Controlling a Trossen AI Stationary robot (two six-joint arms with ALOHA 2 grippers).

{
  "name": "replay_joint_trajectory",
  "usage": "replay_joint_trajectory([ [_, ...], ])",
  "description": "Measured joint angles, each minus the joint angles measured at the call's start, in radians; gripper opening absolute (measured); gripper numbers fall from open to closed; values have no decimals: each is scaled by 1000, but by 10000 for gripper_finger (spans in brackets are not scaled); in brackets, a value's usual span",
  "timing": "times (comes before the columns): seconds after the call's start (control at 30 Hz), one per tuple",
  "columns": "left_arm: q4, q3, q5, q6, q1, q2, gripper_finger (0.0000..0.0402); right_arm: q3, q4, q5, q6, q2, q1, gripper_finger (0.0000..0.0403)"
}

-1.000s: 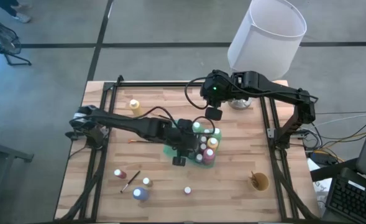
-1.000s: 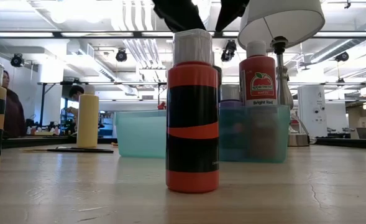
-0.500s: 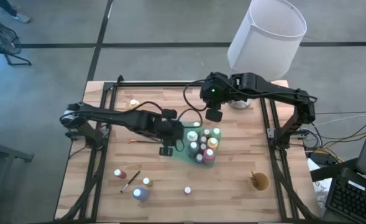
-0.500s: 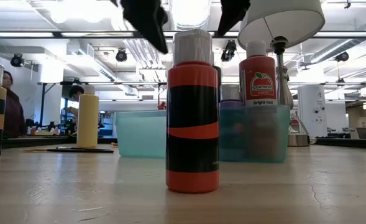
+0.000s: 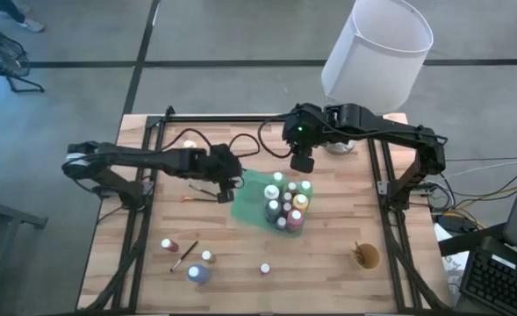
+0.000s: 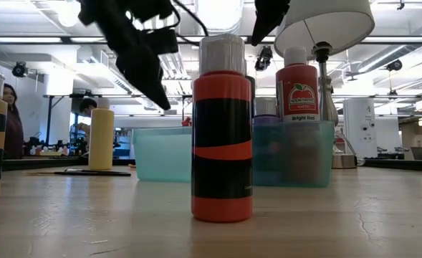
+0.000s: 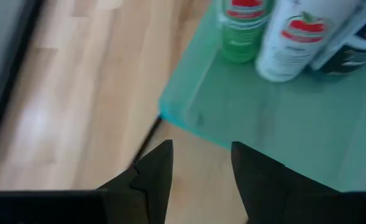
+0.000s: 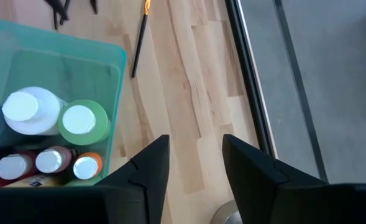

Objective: Pick & Place Paint Supplies
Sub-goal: Adjust the green bin

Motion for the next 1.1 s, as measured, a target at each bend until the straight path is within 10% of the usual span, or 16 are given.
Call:
replay_joint_trajectory([
  [0.2, 106, -51, 152, 15, -24, 23, 167, 0, 0, 2, -1, 0, 0, 126],
  [1.1, 144, -51, 125, -110, -205, 182, 168, 0, -2, -1, 2, 0, 0, 55],
])
